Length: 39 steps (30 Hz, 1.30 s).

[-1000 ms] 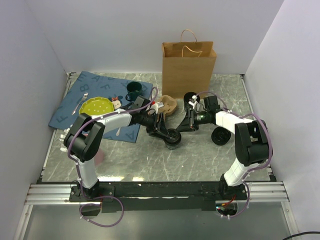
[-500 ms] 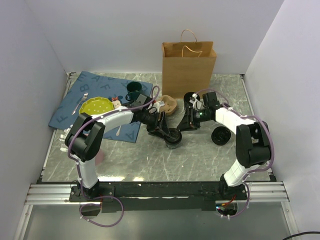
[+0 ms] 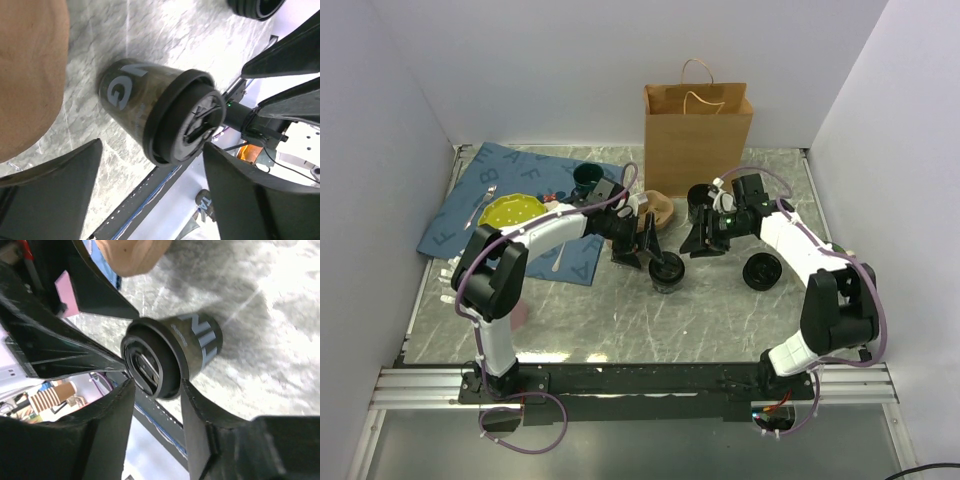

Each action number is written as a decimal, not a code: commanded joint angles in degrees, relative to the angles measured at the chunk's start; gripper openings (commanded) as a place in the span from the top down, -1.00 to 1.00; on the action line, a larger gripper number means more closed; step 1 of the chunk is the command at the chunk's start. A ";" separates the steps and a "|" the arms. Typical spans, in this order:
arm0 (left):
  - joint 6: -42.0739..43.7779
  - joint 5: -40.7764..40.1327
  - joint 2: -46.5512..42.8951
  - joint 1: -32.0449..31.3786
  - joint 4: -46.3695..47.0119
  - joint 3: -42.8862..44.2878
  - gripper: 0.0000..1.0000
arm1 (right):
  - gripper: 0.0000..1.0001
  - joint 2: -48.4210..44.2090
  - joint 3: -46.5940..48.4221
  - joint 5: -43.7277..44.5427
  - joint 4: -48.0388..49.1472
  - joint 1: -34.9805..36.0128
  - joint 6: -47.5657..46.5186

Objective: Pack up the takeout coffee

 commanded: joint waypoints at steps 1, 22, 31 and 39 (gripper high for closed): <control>-0.74 2.08 -0.89 0.40 0.28 4.09 -0.83 | -0.03 -3.96 5.08 4.37 -4.80 0.40 -1.51; -5.05 -40.43 -29.09 3.83 -10.26 -12.25 -0.93 | -0.96 0.16 21.34 42.16 -18.52 23.77 7.63; -6.20 -45.55 -33.85 4.18 -9.47 -15.25 -0.93 | -0.80 5.62 22.85 47.36 -20.90 28.44 7.19; -6.46 -46.26 -33.59 4.27 -9.30 -15.95 -0.94 | -0.68 8.51 21.18 49.20 -21.51 30.72 8.77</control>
